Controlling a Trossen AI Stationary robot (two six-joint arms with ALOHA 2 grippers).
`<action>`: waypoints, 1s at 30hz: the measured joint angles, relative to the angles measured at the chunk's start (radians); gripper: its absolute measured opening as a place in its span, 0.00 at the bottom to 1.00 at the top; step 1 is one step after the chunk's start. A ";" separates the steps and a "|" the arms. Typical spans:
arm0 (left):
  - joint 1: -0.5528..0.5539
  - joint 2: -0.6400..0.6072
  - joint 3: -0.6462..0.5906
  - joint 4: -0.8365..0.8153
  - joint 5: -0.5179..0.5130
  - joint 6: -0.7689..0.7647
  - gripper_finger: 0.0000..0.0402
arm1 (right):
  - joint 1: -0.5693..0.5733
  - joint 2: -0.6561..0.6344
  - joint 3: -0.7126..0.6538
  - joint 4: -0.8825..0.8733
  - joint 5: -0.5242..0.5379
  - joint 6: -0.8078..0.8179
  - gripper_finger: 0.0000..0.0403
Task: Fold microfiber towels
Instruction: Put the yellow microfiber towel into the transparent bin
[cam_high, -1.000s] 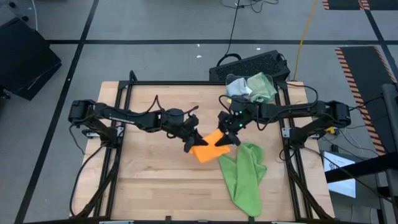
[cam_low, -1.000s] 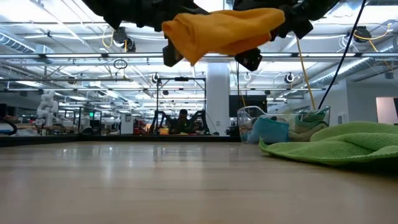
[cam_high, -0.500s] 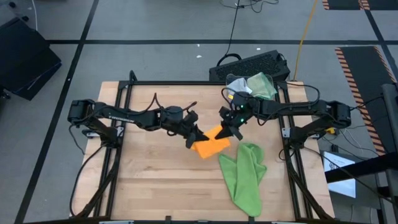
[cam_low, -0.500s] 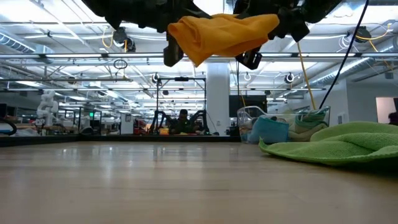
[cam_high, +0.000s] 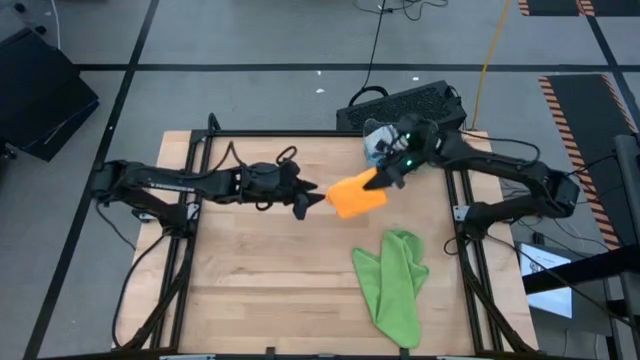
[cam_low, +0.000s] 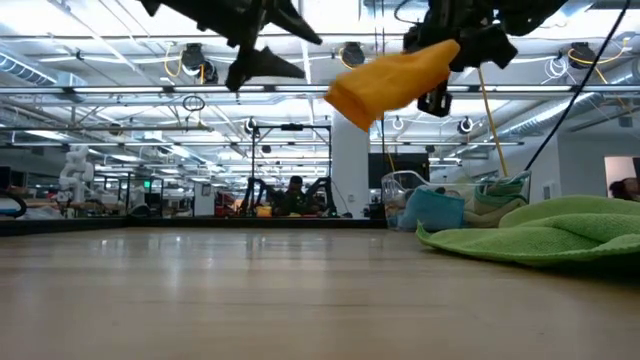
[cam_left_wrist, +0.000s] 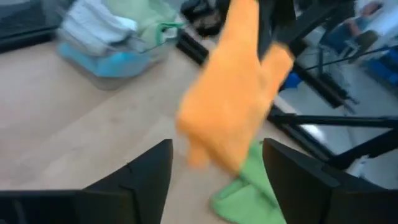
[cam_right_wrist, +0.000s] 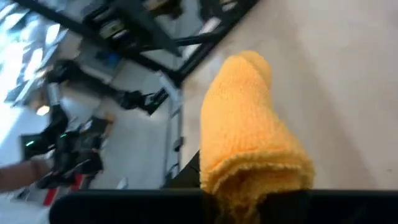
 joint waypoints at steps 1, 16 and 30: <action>0.000 -0.014 0.000 -0.030 -0.011 0.006 0.62 | -0.030 -0.008 0.015 -0.055 0.002 -0.022 0.03; 0.010 -0.057 -0.001 -0.164 -0.019 -0.043 0.51 | -0.522 -0.013 0.333 -0.740 0.448 -0.366 0.04; 0.010 -0.057 -0.001 -0.161 0.010 -0.055 0.48 | -0.634 -0.012 0.328 -0.729 0.620 -0.268 0.04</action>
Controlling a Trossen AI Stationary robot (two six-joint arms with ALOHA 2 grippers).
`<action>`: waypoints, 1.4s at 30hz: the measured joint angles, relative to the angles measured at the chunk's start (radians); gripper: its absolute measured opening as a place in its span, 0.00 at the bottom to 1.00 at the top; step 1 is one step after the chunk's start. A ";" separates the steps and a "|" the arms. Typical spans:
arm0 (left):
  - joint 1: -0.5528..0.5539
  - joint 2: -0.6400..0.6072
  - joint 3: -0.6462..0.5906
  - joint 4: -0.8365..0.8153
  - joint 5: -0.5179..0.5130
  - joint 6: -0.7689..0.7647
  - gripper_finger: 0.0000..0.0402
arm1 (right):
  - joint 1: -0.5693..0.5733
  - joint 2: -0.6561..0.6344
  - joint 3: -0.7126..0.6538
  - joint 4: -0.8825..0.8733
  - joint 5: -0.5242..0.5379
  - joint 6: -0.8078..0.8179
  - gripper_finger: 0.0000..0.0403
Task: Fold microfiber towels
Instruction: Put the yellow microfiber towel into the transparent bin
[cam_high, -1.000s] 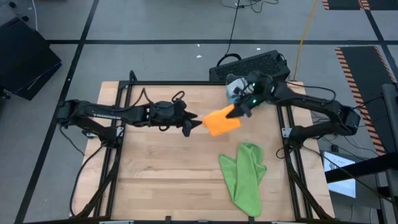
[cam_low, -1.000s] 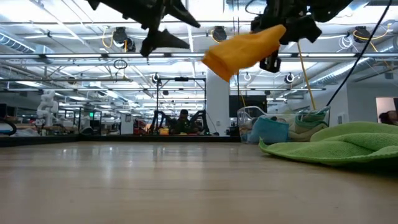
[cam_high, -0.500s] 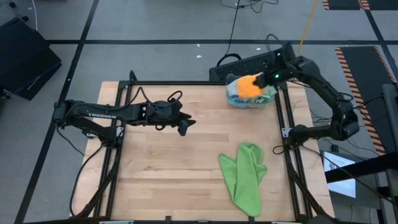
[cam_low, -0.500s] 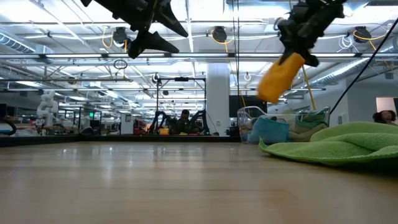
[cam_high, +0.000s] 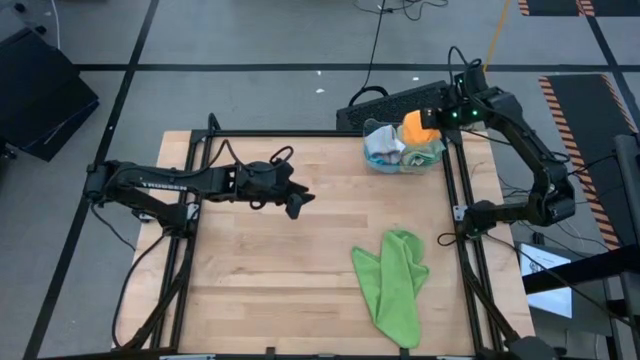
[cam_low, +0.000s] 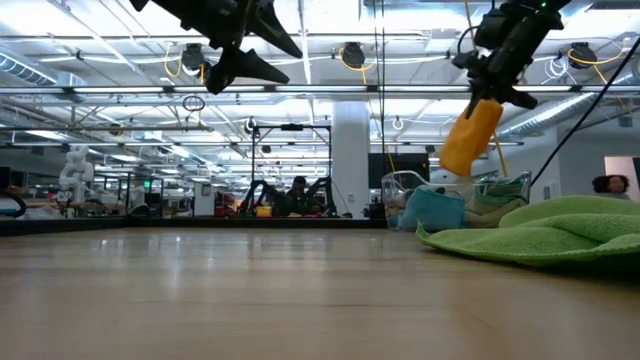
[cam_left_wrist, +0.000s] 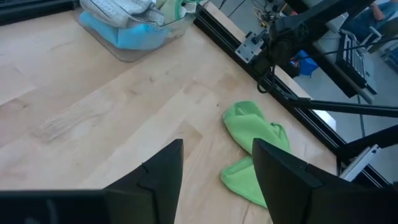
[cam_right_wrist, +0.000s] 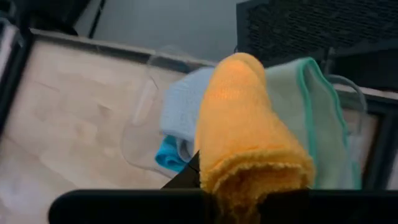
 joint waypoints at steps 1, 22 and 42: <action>0.000 0.000 0.000 0.000 0.004 0.002 0.48 | 0.001 0.000 -0.005 0.016 -0.004 0.019 0.04; 0.000 0.000 0.000 0.000 0.026 -0.001 0.48 | 0.180 -0.079 -0.426 0.768 0.089 0.728 0.03; 0.070 0.000 0.000 0.000 0.166 0.059 0.48 | 0.482 -0.026 -0.555 0.935 0.650 1.115 0.05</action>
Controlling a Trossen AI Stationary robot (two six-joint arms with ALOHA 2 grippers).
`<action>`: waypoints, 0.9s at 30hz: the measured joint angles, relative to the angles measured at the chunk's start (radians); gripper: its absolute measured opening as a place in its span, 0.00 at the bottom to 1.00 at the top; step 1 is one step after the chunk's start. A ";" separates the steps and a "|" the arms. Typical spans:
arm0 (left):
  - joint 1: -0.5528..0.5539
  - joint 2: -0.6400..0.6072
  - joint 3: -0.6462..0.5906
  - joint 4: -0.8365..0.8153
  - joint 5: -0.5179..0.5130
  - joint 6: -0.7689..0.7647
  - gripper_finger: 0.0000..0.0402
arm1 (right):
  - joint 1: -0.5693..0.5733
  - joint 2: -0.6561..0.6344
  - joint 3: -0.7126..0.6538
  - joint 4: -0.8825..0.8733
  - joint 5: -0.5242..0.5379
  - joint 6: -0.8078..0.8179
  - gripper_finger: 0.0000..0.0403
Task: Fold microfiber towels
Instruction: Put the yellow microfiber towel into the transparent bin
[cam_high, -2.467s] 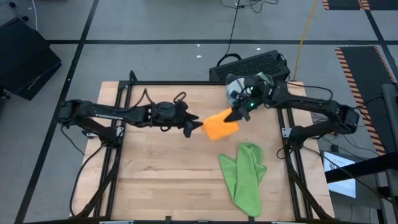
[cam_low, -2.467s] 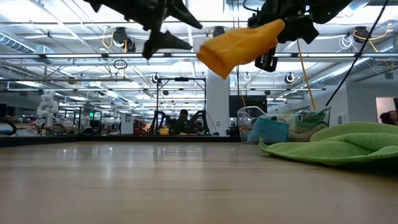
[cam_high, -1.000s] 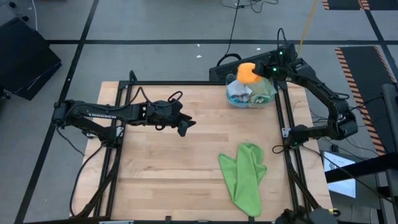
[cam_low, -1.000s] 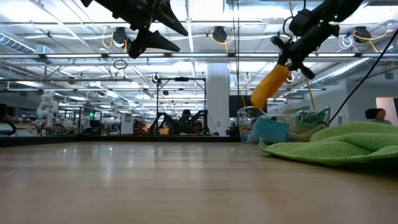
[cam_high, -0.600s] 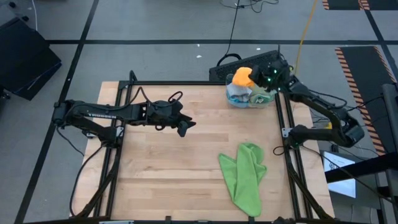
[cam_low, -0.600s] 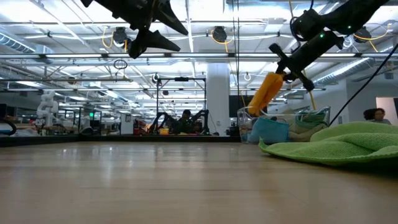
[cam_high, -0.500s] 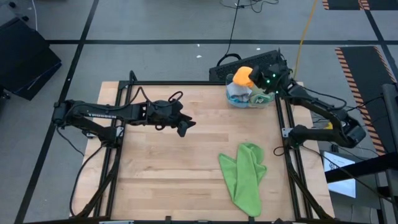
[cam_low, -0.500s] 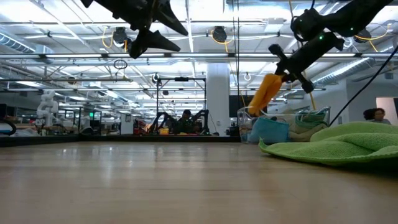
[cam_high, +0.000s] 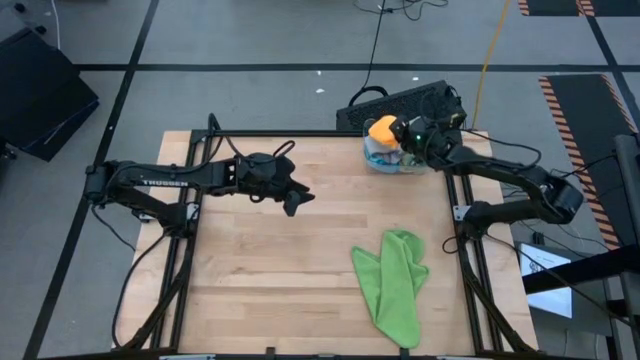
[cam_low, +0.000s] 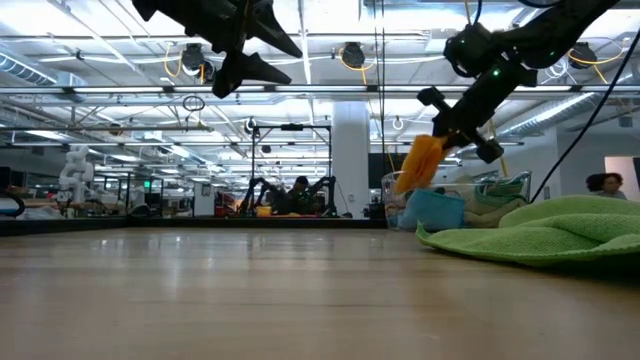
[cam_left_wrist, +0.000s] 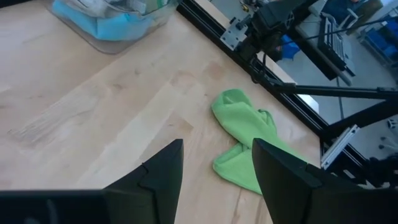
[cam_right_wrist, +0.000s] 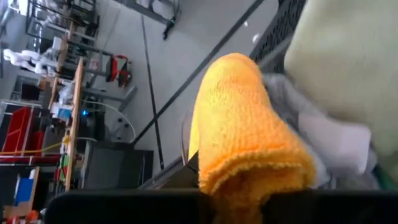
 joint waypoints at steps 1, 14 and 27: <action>0.000 0.000 0.000 0.000 0.006 0.003 0.48 | 0.007 0.007 0.000 0.000 -0.004 0.012 0.08; 0.004 0.000 0.000 0.000 0.037 0.026 0.48 | -0.006 -0.021 0.001 -0.178 -0.110 -0.005 0.39; 0.006 0.000 0.000 0.000 0.070 0.044 0.48 | -0.067 -0.078 0.001 -0.266 -0.278 -0.140 0.40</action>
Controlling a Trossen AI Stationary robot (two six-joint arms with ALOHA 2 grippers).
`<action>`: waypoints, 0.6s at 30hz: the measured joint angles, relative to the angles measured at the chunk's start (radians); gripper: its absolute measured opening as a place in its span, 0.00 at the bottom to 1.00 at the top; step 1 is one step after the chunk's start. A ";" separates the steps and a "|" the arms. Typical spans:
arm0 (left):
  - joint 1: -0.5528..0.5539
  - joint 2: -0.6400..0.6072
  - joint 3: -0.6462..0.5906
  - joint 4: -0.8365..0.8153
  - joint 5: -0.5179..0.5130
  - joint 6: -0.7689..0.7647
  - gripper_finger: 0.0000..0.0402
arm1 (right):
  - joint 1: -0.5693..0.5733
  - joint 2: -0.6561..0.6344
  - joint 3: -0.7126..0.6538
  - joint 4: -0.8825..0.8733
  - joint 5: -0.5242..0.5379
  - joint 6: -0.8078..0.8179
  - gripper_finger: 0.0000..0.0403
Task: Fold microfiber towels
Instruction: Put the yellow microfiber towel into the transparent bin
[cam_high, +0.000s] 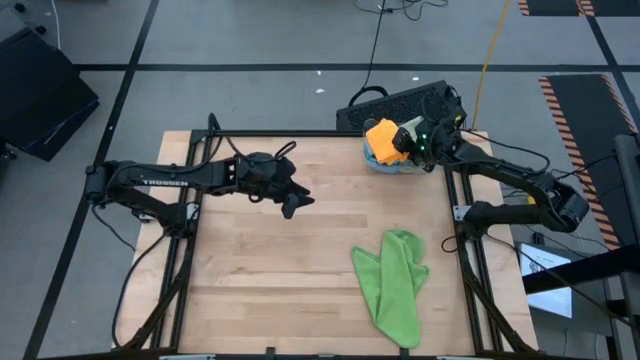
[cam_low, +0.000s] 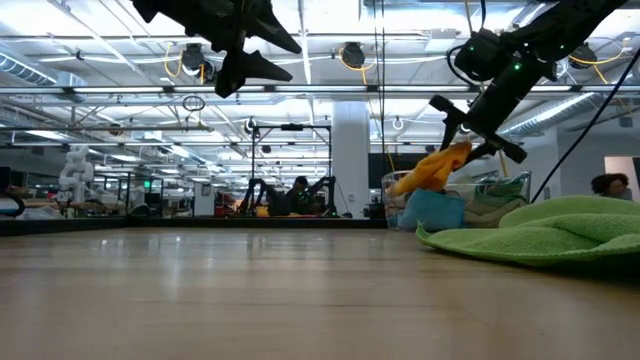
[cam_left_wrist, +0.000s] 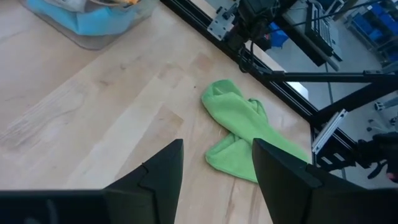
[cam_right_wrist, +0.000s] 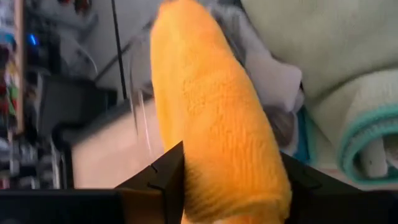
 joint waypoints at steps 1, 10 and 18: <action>0.000 0.000 0.000 0.000 0.000 0.000 0.48 | -0.005 0.000 0.000 -0.017 -0.027 -0.019 0.40; 0.000 0.000 0.000 0.000 0.001 -0.019 0.48 | -0.058 0.008 0.107 -0.136 -0.145 -0.236 0.39; 0.000 0.000 0.000 0.000 0.001 -0.031 0.48 | -0.061 0.120 0.389 -0.625 -0.108 -0.624 0.32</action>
